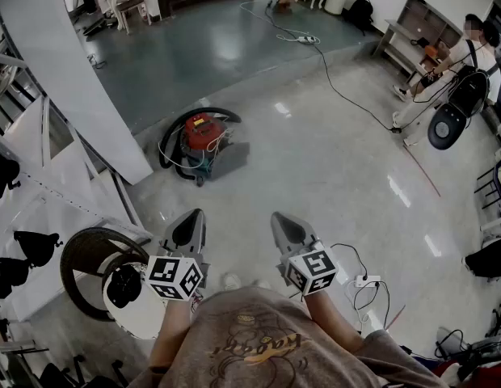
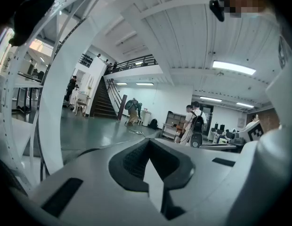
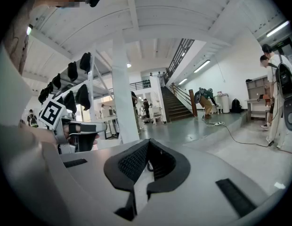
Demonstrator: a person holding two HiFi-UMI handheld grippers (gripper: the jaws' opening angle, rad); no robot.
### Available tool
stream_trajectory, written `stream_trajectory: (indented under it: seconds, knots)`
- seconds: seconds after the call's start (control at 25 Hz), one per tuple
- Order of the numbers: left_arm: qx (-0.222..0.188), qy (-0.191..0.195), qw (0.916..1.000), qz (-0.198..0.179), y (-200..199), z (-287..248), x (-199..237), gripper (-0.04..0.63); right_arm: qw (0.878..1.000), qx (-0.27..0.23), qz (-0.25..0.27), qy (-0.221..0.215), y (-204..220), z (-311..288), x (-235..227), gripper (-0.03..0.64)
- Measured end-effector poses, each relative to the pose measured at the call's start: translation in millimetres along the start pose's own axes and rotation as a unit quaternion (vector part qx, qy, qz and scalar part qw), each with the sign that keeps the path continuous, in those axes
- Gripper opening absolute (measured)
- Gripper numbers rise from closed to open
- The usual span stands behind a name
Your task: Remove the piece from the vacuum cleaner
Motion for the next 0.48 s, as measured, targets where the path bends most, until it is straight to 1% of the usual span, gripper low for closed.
stream_trajectory:
  seconds: [0.2,0.48]
  knots:
    - [0.007,0.008,0.9999,0.002,3,5,10,0.002,1.0,0.005,-0.014,-0.009,6,-4,14,0.0]
    - [0.019,0.022,0.9996,0.006,14,11,27,0.002,1.0,0.016,0.0,0.002,19,-6,28,0.0]
Point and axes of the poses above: the fingertips, and each gripper's own axes: z backward along the fingers, x to its left, y out of its underside, the point moved 6 cm from there along z, backward along the fingers, and after that the axes turned 13 degrees about y, right-handed, at the moved point
